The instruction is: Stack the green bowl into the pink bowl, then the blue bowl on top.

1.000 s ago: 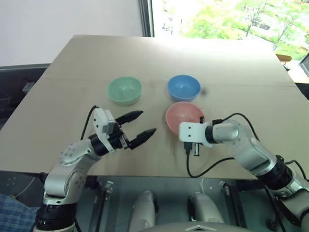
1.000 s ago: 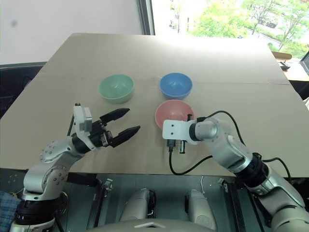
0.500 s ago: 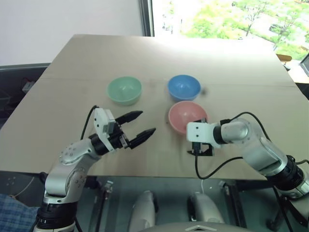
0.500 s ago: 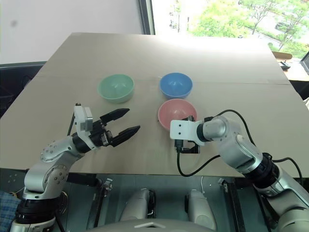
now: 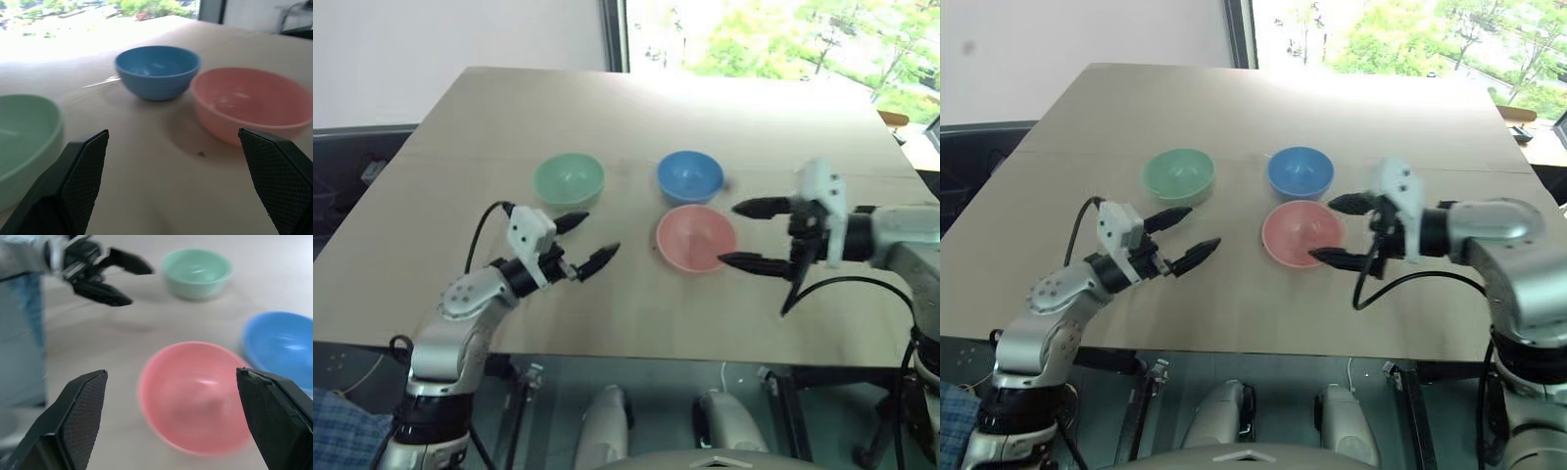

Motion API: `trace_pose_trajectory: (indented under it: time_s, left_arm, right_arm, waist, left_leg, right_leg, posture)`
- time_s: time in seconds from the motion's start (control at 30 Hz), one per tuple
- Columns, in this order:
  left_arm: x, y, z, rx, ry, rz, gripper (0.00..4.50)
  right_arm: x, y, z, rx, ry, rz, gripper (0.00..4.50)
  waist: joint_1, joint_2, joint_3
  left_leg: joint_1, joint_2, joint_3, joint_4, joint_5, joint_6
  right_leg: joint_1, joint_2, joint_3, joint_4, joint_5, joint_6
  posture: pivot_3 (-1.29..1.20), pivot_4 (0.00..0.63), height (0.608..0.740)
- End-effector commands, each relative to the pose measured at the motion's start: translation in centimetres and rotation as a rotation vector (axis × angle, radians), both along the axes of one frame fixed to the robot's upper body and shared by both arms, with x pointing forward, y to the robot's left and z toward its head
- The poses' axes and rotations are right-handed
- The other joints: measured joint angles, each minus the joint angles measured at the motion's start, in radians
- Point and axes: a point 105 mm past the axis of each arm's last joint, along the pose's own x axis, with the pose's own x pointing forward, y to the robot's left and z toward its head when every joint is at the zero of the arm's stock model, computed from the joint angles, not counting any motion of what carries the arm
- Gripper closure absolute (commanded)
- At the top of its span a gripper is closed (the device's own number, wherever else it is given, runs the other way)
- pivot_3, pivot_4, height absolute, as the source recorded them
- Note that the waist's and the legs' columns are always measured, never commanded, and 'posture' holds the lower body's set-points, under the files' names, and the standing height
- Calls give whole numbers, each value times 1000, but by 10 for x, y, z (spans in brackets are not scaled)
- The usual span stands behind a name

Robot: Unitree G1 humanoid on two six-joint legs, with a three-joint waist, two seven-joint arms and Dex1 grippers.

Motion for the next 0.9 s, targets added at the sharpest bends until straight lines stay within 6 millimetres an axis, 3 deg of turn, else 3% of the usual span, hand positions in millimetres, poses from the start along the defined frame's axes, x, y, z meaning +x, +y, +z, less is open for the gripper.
trace_pose_trajectory:
  time_s: [0.03,0.27,0.4,0.63,0.9]
  left_arm:
    - [24,6,11,163,-82,88,0]
    - [63,10,20,383,-138,195,0]
    - [69,13,13,513,-131,187,0]
    - [73,9,-13,564,-34,136,0]
    - [79,30,-31,639,100,168,0]
  right_arm:
    - [-10,-23,27,138,-83,-43,69]
    - [-18,-47,26,212,-86,-112,69]
    - [-19,-46,18,207,-77,-130,69]
    - [-19,-48,17,206,-96,-162,69]
    - [-18,-61,15,196,-135,-201,69]
  waist:
    - [1,0,0]
    - [2,0,0]
    - [-3,0,0]
    - [-1,0,0]
    - [3,0,0]
  left_leg:
    - [0,0,0,0,0,0]
    - [-3,-1,-2,0,0,0]
    - [-5,-1,-3,0,0,0]
    - [-10,-1,-4,2,0,0]
    - [-10,-1,-5,3,0,0]
  right_leg:
    - [0,0,0,0,0,0]
    - [-1,0,-1,-1,0,0]
    - [-4,1,-2,0,0,0]
    - [-7,1,-3,1,1,1]
    - [-7,1,-3,2,1,1]
  posture:
    - [0,150,740]
    - [0,150,740]
    - [0,150,740]
    - [0,150,740]
    - [0,150,740]
